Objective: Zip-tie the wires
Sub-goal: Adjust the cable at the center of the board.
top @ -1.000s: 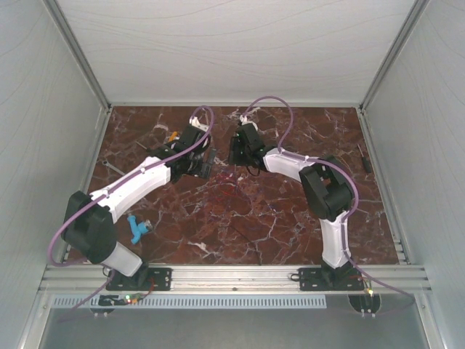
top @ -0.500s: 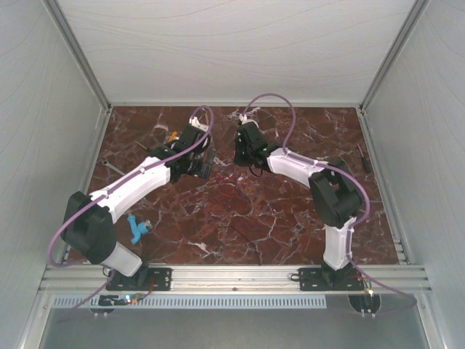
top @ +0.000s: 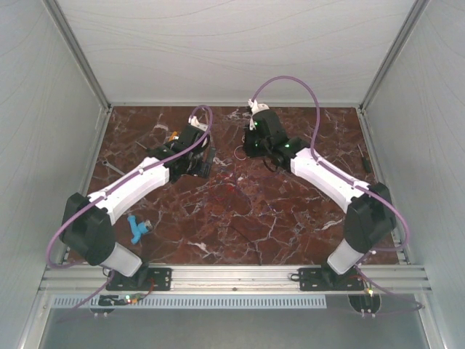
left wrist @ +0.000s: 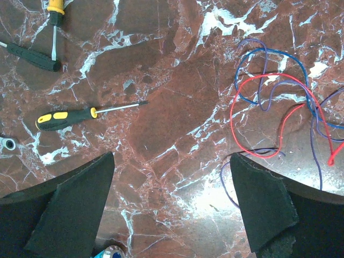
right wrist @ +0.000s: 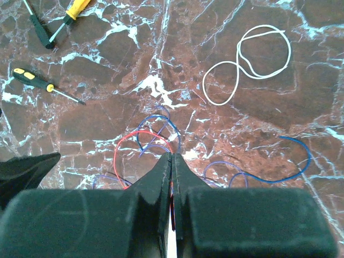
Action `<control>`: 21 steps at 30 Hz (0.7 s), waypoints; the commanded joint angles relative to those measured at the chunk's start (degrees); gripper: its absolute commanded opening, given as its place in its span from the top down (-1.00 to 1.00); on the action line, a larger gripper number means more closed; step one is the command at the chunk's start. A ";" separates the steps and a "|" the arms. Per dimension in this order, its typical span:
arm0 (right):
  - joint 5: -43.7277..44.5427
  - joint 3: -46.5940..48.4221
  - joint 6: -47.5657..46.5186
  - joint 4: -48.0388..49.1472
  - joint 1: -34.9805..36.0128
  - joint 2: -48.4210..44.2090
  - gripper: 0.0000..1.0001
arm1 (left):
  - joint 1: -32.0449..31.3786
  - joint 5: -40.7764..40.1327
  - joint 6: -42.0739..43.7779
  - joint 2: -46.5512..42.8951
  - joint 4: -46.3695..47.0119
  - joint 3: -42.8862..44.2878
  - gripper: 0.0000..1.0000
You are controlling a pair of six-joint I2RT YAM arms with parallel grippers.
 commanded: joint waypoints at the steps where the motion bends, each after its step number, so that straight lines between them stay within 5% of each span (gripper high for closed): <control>1: 0.21 -0.50 -4.86 -2.98 -1.51 -4.82 1.00 | 0.02 -0.46 0.20 -1.55 1.78 0.08 -0.77; 21: 0.74 -11.53 -5.64 -4.39 -9.30 -8.93 1.00 | 0.02 0.11 0.28 -0.36 1.70 0.18 -0.76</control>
